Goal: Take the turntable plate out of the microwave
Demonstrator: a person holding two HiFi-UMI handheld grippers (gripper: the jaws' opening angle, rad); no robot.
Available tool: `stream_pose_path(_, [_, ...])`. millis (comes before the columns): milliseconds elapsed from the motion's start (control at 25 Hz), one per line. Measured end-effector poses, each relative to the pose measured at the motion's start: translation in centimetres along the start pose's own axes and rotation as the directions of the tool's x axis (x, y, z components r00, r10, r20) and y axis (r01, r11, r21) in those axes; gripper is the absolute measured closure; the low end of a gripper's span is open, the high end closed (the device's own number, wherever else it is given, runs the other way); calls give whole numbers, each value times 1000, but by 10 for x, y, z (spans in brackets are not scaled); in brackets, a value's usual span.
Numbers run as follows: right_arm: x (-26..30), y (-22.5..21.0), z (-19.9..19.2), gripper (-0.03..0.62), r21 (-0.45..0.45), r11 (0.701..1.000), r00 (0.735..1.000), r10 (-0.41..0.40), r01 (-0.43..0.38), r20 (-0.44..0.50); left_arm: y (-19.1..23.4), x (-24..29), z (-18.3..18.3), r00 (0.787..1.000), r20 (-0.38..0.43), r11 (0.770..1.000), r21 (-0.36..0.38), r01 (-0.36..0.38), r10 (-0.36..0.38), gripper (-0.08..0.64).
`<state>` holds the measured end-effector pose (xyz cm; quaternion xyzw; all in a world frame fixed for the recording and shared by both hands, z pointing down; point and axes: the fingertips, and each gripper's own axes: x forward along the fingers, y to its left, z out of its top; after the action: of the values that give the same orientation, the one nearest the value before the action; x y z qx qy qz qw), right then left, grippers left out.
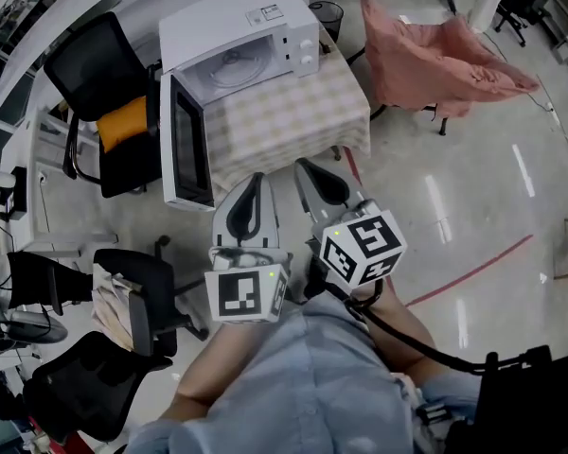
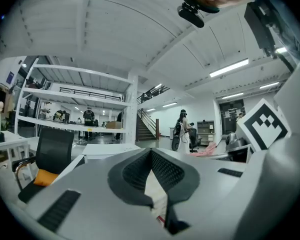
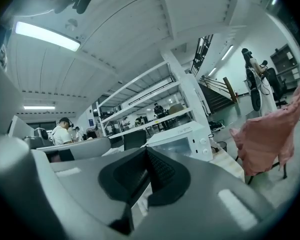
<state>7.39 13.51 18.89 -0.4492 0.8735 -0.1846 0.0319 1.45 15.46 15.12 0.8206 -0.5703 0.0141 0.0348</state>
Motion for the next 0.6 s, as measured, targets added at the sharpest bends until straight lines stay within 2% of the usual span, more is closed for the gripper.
stream_pose_path(280, [30, -19, 11, 591, -5, 999, 999, 40, -40, -2, 6, 31, 1, 1000, 5, 1000, 18, -24, 24, 554])
stream_pose_path(600, [74, -45, 15, 591, -37, 999, 999, 37, -38, -29, 38, 76, -4, 998, 30, 998, -20, -53, 54, 554])
